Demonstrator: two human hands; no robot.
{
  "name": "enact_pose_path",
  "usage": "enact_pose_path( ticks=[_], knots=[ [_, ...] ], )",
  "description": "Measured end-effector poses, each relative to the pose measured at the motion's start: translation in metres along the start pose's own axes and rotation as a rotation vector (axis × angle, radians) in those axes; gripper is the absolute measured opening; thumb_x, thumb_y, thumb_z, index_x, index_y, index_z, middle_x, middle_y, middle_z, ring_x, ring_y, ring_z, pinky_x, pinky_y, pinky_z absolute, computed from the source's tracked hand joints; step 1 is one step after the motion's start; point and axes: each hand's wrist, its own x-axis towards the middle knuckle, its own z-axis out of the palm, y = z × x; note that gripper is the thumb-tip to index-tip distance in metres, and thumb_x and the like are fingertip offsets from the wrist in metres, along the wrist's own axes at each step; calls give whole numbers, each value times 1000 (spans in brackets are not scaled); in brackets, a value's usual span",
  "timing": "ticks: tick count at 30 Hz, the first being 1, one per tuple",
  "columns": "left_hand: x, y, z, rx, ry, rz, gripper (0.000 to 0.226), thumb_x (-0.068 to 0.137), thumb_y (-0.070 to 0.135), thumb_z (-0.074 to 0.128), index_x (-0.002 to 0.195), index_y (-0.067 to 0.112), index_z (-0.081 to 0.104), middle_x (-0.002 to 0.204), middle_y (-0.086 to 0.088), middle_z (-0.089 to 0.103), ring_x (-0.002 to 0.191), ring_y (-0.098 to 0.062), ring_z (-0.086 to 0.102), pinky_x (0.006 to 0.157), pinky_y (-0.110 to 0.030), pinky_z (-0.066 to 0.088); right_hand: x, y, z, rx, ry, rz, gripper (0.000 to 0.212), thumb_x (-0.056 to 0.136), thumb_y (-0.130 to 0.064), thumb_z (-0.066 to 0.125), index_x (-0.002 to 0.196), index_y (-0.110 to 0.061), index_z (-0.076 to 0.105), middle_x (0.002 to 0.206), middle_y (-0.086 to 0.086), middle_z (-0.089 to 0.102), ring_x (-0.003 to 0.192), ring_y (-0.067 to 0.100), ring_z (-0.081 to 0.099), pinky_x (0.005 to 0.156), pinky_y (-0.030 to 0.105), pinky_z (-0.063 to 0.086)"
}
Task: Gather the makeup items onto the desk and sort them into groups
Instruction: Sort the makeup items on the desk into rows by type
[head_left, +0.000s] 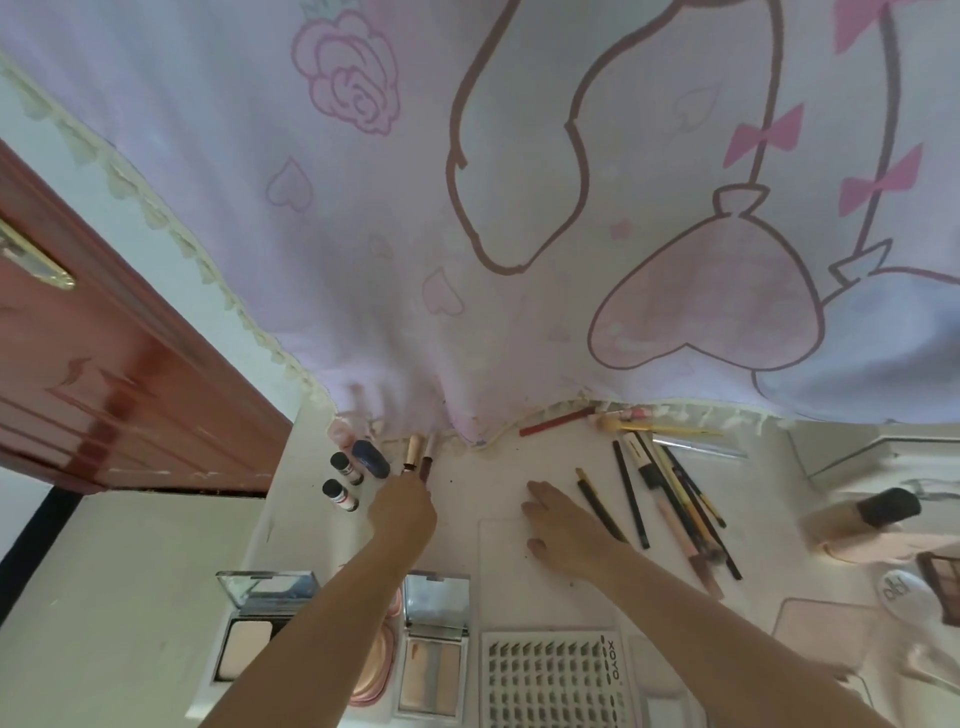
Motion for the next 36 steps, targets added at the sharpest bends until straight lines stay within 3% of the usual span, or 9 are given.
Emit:
enact_pose_path(
  ticks=[7, 10, 13, 15, 18, 22, 27, 31, 36],
  knots=[
    [5, -5, 8, 121, -35, 7, 27, 96, 17, 37, 114, 7, 53, 114, -7, 59, 103, -22, 60, 76, -25, 47, 4, 10, 4, 2, 10, -36, 51, 97, -23, 34, 143, -8, 19, 155, 7, -1, 143, 18, 0, 114, 27, 8],
    [4, -5, 7, 139, -25, 18, 27, 95, 20, 38, 113, 8, 54, 112, -5, 60, 101, -21, 60, 72, -23, 44, 0, 15, -2, 58, 68, -52, 46, 97, -23, 34, 140, -8, 29, 152, 8, 17, 141, 16, 14, 113, 24, 9],
    [1, -3, 5, 144, 28, 54, 28, 95, 25, 39, 113, 9, 53, 108, -4, 61, 97, -21, 62, 65, -24, 41, -16, 32, -6, 50, 330, 50, 35, 94, -22, 39, 126, -12, 47, 131, 3, 47, 123, 17, 39, 105, 24, 28],
    [-3, 1, 4, 155, 54, 121, 30, 95, 27, 39, 115, 9, 50, 110, -6, 60, 98, -23, 61, 69, -27, 44, -31, 46, -7, -25, 407, 164, 28, 92, -25, 41, 116, -14, 52, 118, 1, 54, 110, 16, 48, 92, 25, 39],
    [-10, 12, 2, 145, 69, 247, 30, 95, 29, 37, 112, 8, 48, 112, -8, 57, 101, -24, 59, 75, -30, 45, -52, 61, 4, -72, 315, 260, 24, 92, -26, 41, 110, -15, 51, 112, 0, 55, 104, 15, 51, 84, 22, 41],
    [-17, 33, 4, 126, 73, 423, 30, 96, 32, 34, 109, 9, 48, 108, -7, 56, 95, -21, 58, 72, -26, 43, -66, 65, 24, -43, 266, 295, 25, 93, -26, 41, 113, -15, 51, 112, -1, 55, 104, 13, 53, 85, 20, 42],
    [-30, 63, 2, 145, -47, 557, 32, 95, 29, 36, 117, 8, 45, 117, -10, 52, 105, -26, 54, 82, -34, 45, -67, 58, 29, -10, 259, 410, 27, 93, -28, 38, 115, -16, 49, 113, -1, 55, 102, 14, 55, 84, 27, 48],
    [-38, 78, 5, 162, -159, 643, 36, 95, 27, 38, 126, 9, 38, 126, -11, 45, 114, -26, 46, 89, -36, 43, -72, 58, 19, 30, 326, 443, 26, 90, -28, 40, 109, -15, 54, 111, -2, 58, 100, 12, 55, 81, 20, 43],
    [-46, 93, -5, 182, -80, 719, 52, 94, 35, 40, 139, 13, 23, 136, -8, 36, 122, -26, 39, 93, -37, 40, -93, 57, -21, 239, 437, 289, 21, 89, -18, 48, 101, -8, 61, 101, 6, 61, 90, 17, 57, 71, 17, 38]
  ],
)
